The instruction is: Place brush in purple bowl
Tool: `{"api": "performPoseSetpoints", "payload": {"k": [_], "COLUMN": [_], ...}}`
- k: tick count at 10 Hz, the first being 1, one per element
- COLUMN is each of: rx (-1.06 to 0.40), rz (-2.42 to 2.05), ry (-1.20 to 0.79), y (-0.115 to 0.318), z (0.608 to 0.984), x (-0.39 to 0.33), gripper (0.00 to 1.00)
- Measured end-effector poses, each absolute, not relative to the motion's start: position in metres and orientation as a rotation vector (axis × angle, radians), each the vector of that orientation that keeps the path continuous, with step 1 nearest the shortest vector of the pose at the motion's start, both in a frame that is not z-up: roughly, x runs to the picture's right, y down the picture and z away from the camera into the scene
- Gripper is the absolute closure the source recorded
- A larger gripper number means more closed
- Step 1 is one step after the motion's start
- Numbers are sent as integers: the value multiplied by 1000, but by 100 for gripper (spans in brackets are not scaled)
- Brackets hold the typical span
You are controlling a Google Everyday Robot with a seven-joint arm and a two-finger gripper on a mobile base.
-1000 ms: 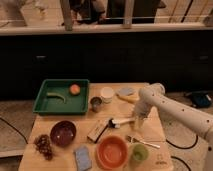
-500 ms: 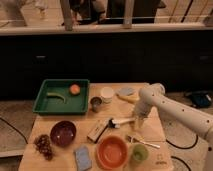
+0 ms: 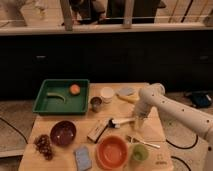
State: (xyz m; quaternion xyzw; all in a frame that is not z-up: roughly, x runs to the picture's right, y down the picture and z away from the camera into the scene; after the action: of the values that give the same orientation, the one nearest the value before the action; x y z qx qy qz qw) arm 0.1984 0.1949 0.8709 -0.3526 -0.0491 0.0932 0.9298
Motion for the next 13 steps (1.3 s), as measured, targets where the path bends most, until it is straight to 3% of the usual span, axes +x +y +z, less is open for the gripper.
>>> {"api": "performPoseSetpoints", "payload": {"k": [8,10,13], "rx": [-701,-706,-719], "rz": [-11,-63,-123], "ry": [-229,-251,-276], "y": [201,204,209], "z": [862,862,862], "x": [178,172,166], "gripper": [21,33,65]}}
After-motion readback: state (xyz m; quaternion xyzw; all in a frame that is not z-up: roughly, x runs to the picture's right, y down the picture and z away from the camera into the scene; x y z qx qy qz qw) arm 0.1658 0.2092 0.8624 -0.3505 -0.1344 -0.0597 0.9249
